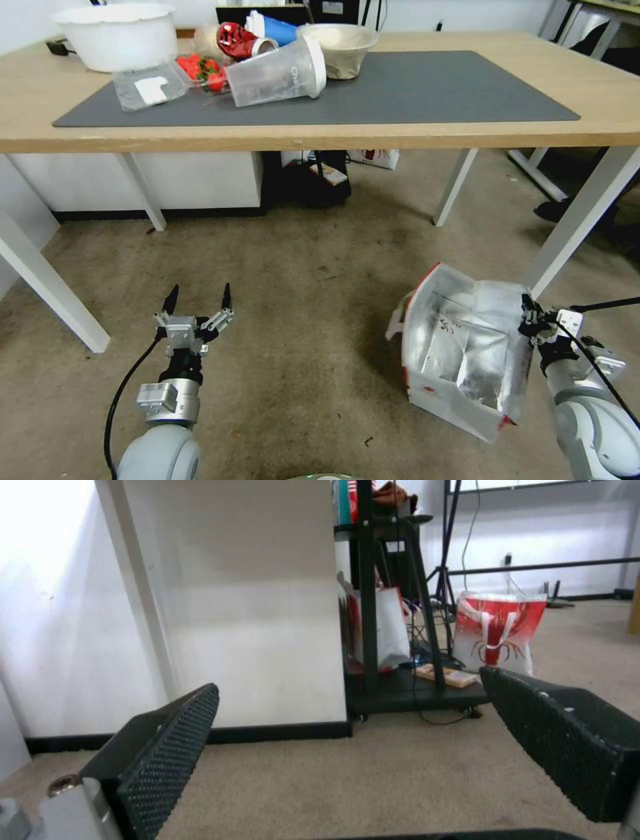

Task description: Pick up the food delivery bag from the floor and place it on the table.

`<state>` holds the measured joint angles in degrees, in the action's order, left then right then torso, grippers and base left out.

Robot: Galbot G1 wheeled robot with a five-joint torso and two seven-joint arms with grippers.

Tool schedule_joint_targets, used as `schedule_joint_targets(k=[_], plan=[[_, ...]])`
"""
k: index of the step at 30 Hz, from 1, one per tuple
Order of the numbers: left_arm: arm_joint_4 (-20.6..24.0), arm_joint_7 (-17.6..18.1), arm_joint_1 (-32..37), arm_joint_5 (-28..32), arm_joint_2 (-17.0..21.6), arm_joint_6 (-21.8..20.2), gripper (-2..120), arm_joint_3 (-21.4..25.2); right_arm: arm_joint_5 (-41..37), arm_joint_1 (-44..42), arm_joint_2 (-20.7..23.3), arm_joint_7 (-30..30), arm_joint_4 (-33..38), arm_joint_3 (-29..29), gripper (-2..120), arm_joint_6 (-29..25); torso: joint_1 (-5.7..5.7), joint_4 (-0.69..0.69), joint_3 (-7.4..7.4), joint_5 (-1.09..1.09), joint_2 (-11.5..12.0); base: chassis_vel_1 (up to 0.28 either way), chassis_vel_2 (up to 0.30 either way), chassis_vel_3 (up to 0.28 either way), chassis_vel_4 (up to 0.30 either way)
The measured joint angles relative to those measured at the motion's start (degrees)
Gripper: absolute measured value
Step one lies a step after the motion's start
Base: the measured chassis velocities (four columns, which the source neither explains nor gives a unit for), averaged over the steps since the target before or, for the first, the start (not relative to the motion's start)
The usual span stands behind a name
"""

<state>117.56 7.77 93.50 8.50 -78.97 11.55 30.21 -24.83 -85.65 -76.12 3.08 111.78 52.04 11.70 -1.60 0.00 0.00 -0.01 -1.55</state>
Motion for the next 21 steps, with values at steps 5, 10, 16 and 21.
schedule_joint_targets(k=[5,10,16,21], plan=[[0.0,0.3,0.3,-0.2,-0.5,0.0,98,-0.4,-0.3,-1.0,-0.3,0.5,2.8,-0.9,0,0.0,0.0,0.0,0.0,0.0,0.0,0.0,0.0,0.0,0.0],[0.5,0.1,0.6,0.0,-0.6,-0.1,98,-0.3,-1.7,-2.3,0.5,2.5,4.6,-1.9,0,-0.1,0.0,0.0,0.0,0.0,0.0,0.0,0.0,0.0,0.0],[0.9,0.0,0.6,0.6,-0.2,-0.3,98,0.3,-4.1,-3.9,2.1,4.4,8.2,-3.0,0,-0.4,0.0,0.0,0.0,0.0,0.0,0.0,0.0,0.0,0.0],[1.3,-0.1,0.6,0.9,-0.3,-0.5,98,0.2,-5.1,-5.6,3.8,5.1,12.2,-3.7,0,-0.4,0.0,0.01,0.0,0.08,0.0,0.0,0.0,0.0,0.0]])
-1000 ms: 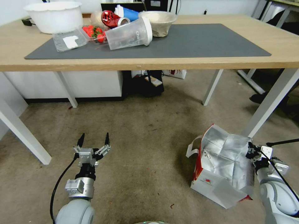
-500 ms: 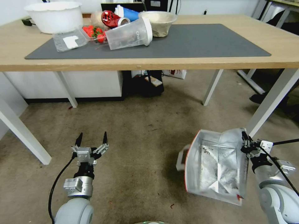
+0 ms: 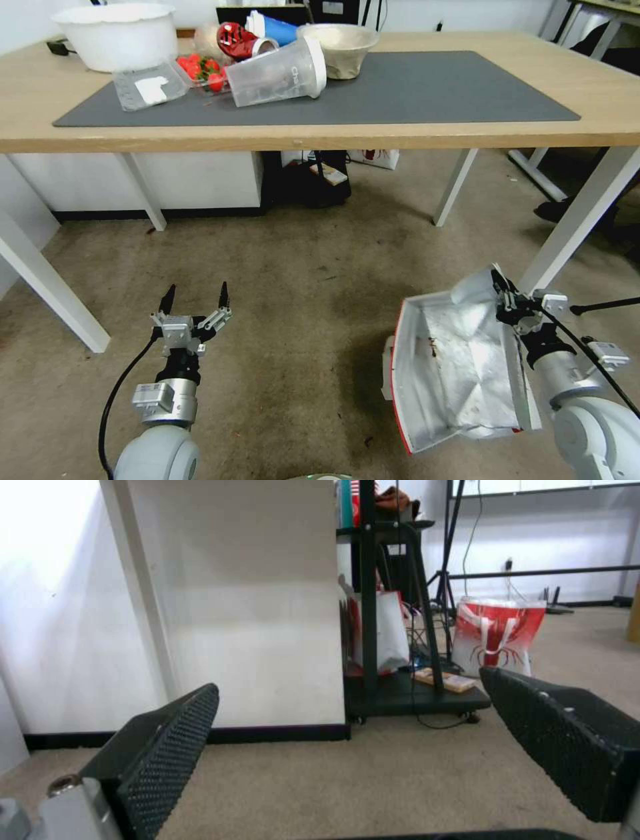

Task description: Pick up the food delivery bag from the floor and place it on the table.

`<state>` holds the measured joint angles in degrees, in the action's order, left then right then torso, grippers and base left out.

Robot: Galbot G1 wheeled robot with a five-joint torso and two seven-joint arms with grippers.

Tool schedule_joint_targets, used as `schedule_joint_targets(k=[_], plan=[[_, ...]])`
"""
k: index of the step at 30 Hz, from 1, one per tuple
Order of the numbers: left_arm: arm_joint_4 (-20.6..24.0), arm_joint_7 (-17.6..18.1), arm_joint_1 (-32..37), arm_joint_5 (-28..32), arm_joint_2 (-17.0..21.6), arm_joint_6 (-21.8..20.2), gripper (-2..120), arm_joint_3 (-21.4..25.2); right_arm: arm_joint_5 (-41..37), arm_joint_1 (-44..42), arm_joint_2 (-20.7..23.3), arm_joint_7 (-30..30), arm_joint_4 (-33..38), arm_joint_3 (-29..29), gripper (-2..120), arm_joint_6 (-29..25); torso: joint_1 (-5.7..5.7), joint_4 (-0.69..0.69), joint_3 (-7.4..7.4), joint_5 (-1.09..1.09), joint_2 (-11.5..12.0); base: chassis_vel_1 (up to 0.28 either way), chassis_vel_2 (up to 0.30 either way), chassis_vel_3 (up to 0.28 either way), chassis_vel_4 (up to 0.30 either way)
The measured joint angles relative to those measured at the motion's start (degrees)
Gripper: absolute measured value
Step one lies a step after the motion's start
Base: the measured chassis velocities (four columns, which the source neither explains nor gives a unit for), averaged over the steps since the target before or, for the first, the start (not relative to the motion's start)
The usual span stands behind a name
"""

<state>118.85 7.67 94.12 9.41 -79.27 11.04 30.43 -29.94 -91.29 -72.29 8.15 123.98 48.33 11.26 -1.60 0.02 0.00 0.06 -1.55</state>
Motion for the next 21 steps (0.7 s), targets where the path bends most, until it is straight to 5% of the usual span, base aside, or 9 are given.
schedule_joint_targets(k=[2,10,13,21], plan=[[0.0,0.0,-0.1,0.0,-0.1,0.0,98,0.0,-0.5,-1.6,1.9,0.5,4.8,-0.6,0,0.2,0.0,-0.01,0.0,-0.15,0.0,0.0,0.0,0.0,0.0],[0.4,-0.8,-0.2,0.8,-0.1,-0.5,98,0.0,-2.4,-2.8,4.7,1.7,11.3,-1.1,0,0.9,-0.01,-0.01,0.0,-0.06,0.0,0.0,0.0,0.0,0.0],[0.5,-1.8,-0.5,1.9,0.1,-0.5,98,0.6,-8.3,-2.7,9.5,3.4,16.0,-0.1,0,1.9,0.0,-0.01,0.0,-0.06,0.0,0.0,0.0,0.0,0.0],[1.0,-4.2,-0.2,3.1,0.2,-0.5,98,1.1,-14.8,-2.9,13.7,7.5,16.3,1.0,0,-1.3,-0.01,-0.01,0.0,-0.06,0.0,0.0,0.0,0.0,0.0]])
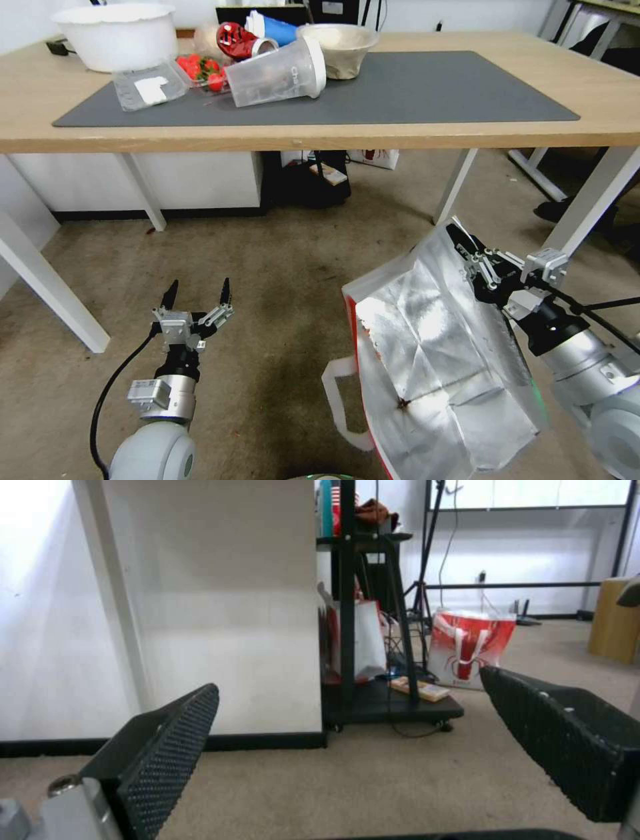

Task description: Pick up the food delivery bag from the floor and place it on the table.

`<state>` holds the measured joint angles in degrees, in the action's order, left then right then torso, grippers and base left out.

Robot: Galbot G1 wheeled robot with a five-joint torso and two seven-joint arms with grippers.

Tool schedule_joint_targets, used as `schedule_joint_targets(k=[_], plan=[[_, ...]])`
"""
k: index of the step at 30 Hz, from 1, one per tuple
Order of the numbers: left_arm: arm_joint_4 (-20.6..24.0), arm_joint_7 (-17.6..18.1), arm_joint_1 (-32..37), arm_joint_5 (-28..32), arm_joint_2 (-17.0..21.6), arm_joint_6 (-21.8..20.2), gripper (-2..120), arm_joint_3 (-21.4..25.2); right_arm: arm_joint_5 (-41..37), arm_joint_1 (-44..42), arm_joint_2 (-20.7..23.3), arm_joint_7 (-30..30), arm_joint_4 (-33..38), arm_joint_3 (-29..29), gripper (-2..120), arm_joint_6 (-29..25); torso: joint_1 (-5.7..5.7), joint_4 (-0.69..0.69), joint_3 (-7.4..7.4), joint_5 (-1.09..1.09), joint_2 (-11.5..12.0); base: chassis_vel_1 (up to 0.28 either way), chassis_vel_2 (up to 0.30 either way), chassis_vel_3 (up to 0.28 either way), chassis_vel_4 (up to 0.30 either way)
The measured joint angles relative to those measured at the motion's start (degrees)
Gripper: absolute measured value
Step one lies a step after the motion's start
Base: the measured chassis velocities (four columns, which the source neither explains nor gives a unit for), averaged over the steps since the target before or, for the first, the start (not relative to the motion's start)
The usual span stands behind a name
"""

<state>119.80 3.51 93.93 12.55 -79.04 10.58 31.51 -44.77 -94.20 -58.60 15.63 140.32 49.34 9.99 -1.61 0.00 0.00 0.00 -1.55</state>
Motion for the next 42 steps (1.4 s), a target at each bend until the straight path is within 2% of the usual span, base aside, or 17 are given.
schedule_joint_targets(k=[3,12,18,30,40,42], plan=[[0.1,-0.6,-0.2,0.1,0.0,0.1,99,0.3,-5.3,-0.1,2.9,2.6,0.6,0.5,0,-1.5,0.0,0.01,0.0,-0.01,0.0,0.0,0.0,0.0,0.0],[0.3,-0.9,-0.2,-0.2,-0.1,1.1,99,0.7,-12.7,0.8,5.0,6.7,0.9,0.2,0,-2.4,0.0,0.0,0.0,0.0,0.0,0.0,0.0,0.0,0.0],[0.2,-1.0,-0.3,-0.5,0.0,1.6,100,0.8,-20.5,1.1,6.5,10.5,0.4,0.5,0,-2.4,0.0,0.0,0.0,0.0,0.0,0.0,0.0,0.0,0.0],[0.3,-0.6,0.0,-1.0,0.3,1.6,100,1.1,-24.4,1.6,8.2,17.8,-1.0,1.0,0,-2.4,-0.06,0.01,-0.03,0.0,-0.2,0.0,0.0,0.0,0.0],[0.3,-0.7,0.2,-1.6,0.2,1.6,100,1.3,-24.9,1.8,8.2,22.8,-2.5,1.1,0,-2.8,-0.08,0.01,-1.84,0.0,-2.0,0.0,0.0,0.0,0.0],[0.4,-0.7,0.3,-1.7,0.2,1.5,100,1.3,-25.0,1.9,8.1,23.6,-2.7,1.1,0,-2.8,-0.1,0.01,-2.69,-0.01,-2.9,0.0,0.0,0.0,0.0]])
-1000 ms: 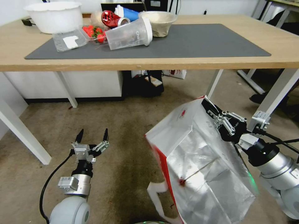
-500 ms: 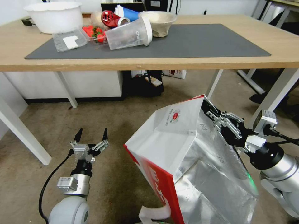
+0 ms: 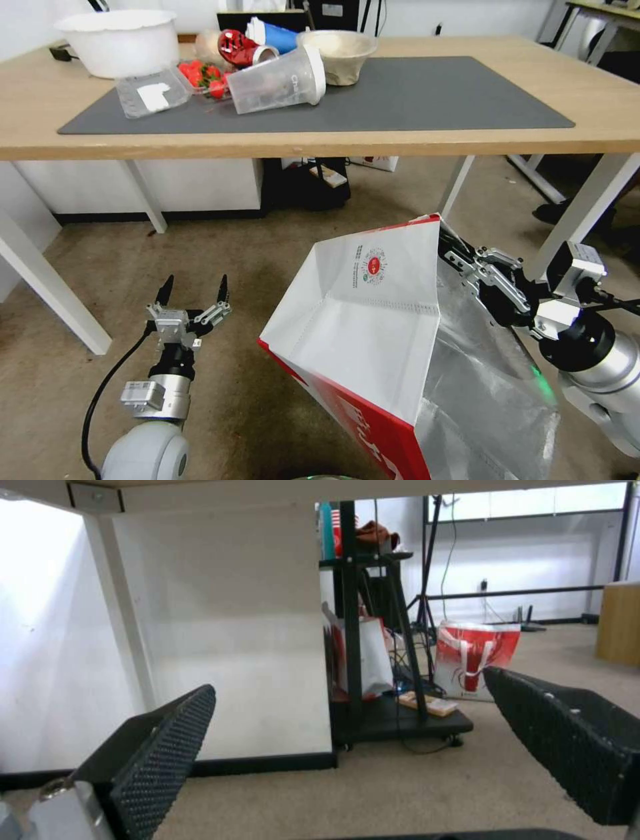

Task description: Pick up the food delivery bag from the floor and place it on the table.

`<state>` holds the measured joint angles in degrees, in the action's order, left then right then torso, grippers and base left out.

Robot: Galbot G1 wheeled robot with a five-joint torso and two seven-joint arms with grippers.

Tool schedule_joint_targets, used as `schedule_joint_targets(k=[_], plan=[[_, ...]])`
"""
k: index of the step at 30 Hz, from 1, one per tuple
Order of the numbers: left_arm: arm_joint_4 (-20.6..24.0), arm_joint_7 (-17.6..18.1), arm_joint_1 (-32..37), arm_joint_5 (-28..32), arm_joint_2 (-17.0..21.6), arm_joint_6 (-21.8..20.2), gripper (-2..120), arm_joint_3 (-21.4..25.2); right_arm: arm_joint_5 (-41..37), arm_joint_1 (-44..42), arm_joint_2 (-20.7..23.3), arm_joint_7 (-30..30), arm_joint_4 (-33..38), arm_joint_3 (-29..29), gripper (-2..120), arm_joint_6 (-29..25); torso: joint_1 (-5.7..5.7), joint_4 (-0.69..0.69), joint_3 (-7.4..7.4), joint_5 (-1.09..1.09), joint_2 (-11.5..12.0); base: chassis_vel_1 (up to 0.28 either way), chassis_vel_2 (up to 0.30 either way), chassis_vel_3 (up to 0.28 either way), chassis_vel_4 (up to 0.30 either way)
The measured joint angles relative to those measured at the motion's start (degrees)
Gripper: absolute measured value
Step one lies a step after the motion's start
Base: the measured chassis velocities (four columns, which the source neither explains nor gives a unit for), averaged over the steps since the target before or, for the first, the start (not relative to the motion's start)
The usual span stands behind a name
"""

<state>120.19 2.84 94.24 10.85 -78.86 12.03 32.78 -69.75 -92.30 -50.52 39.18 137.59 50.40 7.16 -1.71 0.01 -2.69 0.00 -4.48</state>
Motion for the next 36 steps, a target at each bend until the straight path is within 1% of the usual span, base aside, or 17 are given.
schedule_joint_targets(k=[1,4,8,11,12,15,17,23,24,27,32,36], plan=[[0.0,0.0,0.0,0.0,0.0,0.0,100,0.0,0.0,0.0,0.0,0.0,0.0,0.0,0,0.0,0.0,0.0,0.0,0.0,0.0,0.0,0.0,0.0,0.0],[0.1,0.0,0.1,0.0,0.0,0.0,100,0.0,0.0,0.0,0.0,0.7,-0.3,0.0,0,0.0,-0.08,0.0,-0.9,0.0,-1.0,0.0,0.0,0.0,0.0],[0.2,0.0,0.1,-0.1,0.0,0.0,100,-0.1,-0.6,0.0,-0.1,0.7,-0.2,0.1,0,0.1,-0.19,0.0,-1.48,0.0,-1.6,0.0,0.0,0.0,0.0],[0.3,-0.1,0.3,-0.1,0.1,0.0,100,-0.1,-1.0,-0.3,-0.2,0.8,0.0,0.3,0,0.3,-0.36,0.0,-2.42,0.0,-2.7,0.0,0.0,0.0,0.0],[0.3,-0.1,0.3,-0.1,0.1,0.0,100,-0.1,-1.0,-0.3,-0.2,0.8,0.0,0.3,0,0.3,-0.36,0.0,-2.42,0.0,-2.7,0.0,0.0,0.0,0.0],[0.4,-0.1,0.4,-0.1,0.1,0.0,100,-0.1,-2.9,-0.4,0.0,0.9,0.3,0.5,0,0.8,-0.49,0.0,-3.19,0.0,-3.6,0.0,0.0,0.0,0.0],[0.5,-0.1,0.4,-0.1,0.1,0.1,100,-0.1,-3.2,-0.4,0.1,0.9,0.3,0.5,0,0.9,-0.53,0.0,-3.42,0.0,-3.9,0.0,0.0,0.0,0.0],[0.8,-0.1,0.6,0.0,0.2,0.1,100,-0.1,-3.9,-0.8,0.1,2.0,0.3,0.7,0,1.3,-0.94,0.0,-4.64,0.0,-5.5,0.0,0.0,0.0,0.0],[0.8,-0.1,0.6,0.0,0.2,0.1,100,-0.1,-3.9,-0.8,0.1,2.0,0.3,0.7,0,1.3,-0.94,0.0,-4.64,0.0,-5.5,0.0,0.0,0.0,0.0],[1.1,-0.1,0.6,0.0,0.2,0.1,100,-0.1,-4.7,-0.8,0.2,3.0,0.3,0.7,0,1.7,-1.13,0.0,-5.39,0.0,-6.4,0.0,0.0,0.0,0.0],[1.4,-0.2,0.6,0.0,0.1,0.0,100,-0.1,-5.5,-0.8,0.5,4.4,-0.1,0.9,0,2.0,-1.28,0.0,-6.03,0.01,-7.2,0.0,0.0,0.0,0.0],[1.4,-0.2,0.6,0.0,0.1,0.0,100,-0.1,-5.7,-0.7,0.4,5.1,-0.3,0.9,0,2.3,-1.54,0.0,-7.08,0.0,-8.5,0.0,0.0,0.0,0.0]])
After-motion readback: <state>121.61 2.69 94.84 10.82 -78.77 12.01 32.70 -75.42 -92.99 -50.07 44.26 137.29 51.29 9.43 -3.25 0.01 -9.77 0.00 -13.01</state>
